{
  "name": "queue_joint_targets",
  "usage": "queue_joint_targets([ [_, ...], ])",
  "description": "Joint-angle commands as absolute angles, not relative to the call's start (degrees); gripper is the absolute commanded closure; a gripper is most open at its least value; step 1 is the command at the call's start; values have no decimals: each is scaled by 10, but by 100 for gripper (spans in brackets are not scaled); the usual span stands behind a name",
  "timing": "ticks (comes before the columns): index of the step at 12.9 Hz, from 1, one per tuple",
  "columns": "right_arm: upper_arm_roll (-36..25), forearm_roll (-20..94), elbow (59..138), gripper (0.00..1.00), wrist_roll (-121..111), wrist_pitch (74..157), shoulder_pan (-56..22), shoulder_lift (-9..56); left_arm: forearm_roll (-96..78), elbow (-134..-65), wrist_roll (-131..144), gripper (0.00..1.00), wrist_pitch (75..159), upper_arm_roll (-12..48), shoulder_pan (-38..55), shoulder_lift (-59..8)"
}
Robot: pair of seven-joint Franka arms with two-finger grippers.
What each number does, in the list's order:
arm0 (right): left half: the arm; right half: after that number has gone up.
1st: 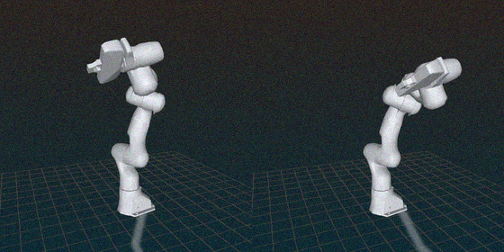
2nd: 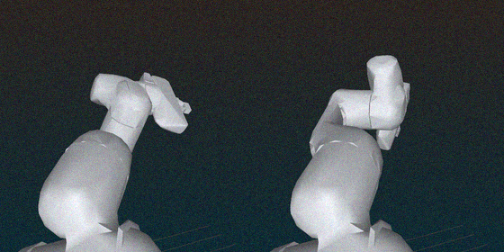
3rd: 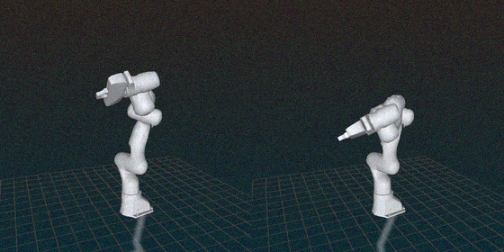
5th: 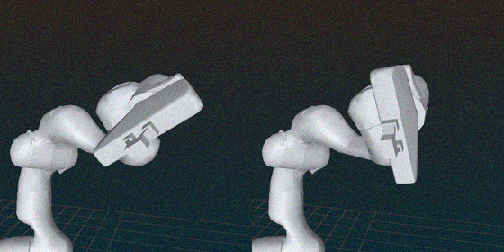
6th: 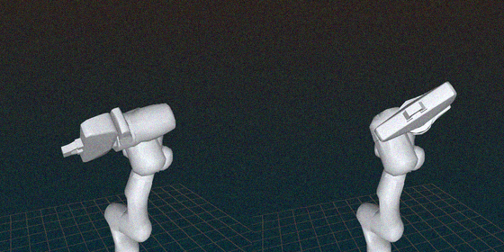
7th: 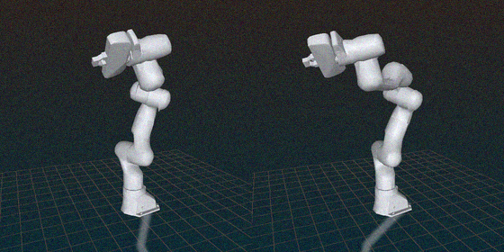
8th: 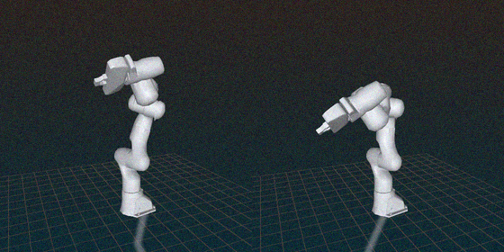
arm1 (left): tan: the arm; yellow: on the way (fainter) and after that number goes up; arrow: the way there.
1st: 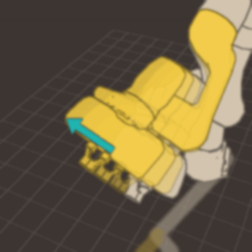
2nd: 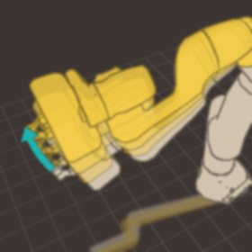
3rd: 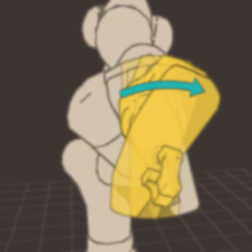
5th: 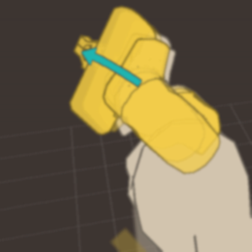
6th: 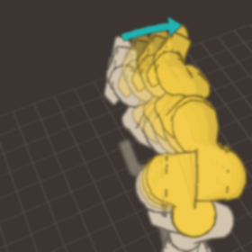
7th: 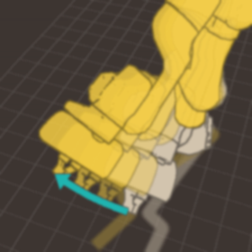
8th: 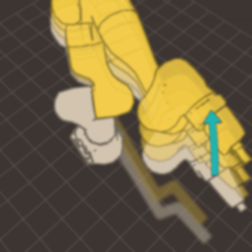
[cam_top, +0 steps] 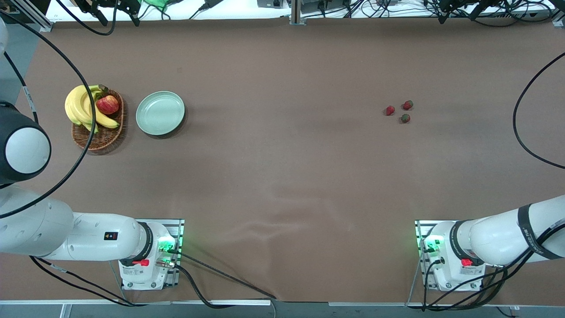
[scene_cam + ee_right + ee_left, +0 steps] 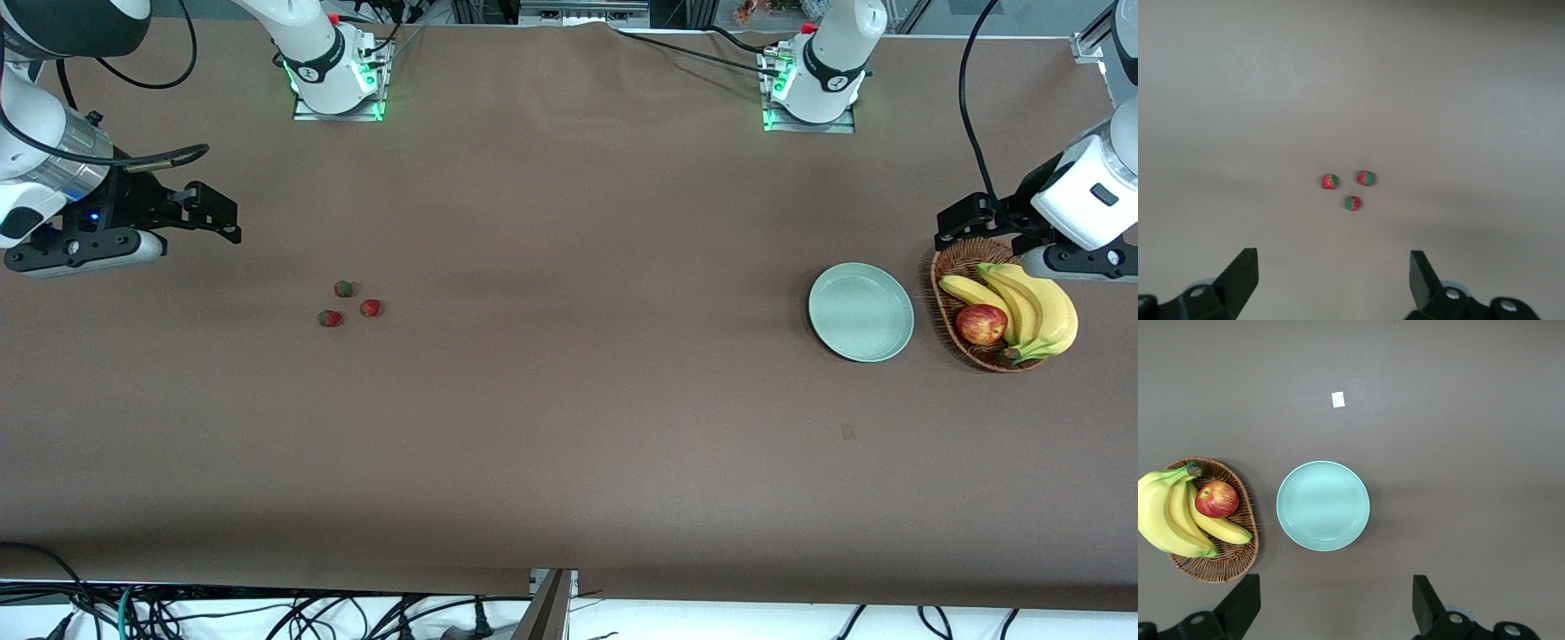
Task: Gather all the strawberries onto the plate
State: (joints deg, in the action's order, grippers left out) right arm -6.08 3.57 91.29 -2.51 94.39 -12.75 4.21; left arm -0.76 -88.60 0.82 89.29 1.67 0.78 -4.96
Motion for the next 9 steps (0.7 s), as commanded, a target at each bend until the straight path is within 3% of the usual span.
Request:
queue_joint_targets([
  [1, -58, 34, 938, 0, -25, 949, -122, 22, 9, -878, 5, 0, 884, 18, 11, -49],
  [9, -64, 23, 926, 0, -25, 962, -120, 33, 9, -878, 7, 0, 884, 19, 11, -49],
])
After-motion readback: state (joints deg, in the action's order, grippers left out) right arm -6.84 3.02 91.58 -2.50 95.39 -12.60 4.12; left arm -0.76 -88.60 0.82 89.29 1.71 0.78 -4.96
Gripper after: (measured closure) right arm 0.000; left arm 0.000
